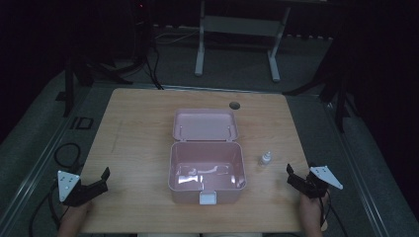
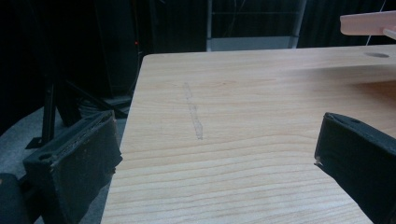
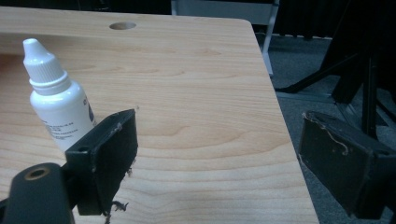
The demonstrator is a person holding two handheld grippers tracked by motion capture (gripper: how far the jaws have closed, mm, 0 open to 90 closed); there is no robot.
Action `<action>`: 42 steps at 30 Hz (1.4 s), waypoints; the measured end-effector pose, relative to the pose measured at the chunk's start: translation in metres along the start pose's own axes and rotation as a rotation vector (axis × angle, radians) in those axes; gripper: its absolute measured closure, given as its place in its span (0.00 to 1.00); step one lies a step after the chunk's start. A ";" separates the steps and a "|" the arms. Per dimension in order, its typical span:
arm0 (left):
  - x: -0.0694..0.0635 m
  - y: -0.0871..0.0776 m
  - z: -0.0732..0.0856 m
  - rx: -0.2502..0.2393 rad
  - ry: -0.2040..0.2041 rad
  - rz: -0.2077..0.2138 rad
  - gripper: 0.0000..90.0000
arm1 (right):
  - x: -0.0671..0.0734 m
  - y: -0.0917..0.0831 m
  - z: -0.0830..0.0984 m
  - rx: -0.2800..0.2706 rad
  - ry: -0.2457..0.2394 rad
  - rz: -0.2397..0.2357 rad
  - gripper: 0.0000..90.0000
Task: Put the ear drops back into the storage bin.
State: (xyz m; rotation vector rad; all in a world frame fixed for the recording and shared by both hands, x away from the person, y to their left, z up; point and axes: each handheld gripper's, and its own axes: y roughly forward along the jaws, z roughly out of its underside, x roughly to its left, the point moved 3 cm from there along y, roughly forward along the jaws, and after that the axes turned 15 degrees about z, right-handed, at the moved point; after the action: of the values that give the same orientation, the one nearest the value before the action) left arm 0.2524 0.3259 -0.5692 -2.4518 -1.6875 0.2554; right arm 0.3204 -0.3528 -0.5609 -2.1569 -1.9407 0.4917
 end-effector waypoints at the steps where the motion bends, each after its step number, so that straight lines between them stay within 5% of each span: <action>1: 0.000 0.000 0.000 -0.001 0.000 0.000 0.00 | 0.001 -0.001 -0.001 0.007 -0.006 -0.016 0.13; 9: 0.000 0.000 0.000 -0.001 0.000 0.003 0.00 | 0.011 -0.002 -0.005 0.092 -0.063 -0.143 0.14; 13: 0.000 0.000 0.000 -0.001 0.000 0.005 0.00 | 0.016 0.001 -0.007 0.182 -0.148 -0.178 0.15; 20: 0.000 0.000 0.000 0.000 -0.001 0.008 0.00 | 0.014 0.001 -0.011 0.372 -0.199 -0.259 0.13; 34: 0.000 0.000 0.000 0.000 -0.002 0.009 0.00 | 0.019 -0.008 -0.016 0.651 -0.448 -0.311 0.13; 42: 0.000 0.000 0.000 0.001 -0.002 0.011 0.00 | 0.028 -0.014 -0.019 0.794 -0.654 -0.318 0.14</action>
State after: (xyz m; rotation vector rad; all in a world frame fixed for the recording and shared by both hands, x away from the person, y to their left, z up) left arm 0.2523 0.3262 -0.5691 -2.4621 -1.6745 0.2593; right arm 0.3172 -0.3225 -0.5410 -1.2359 -1.8119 1.7017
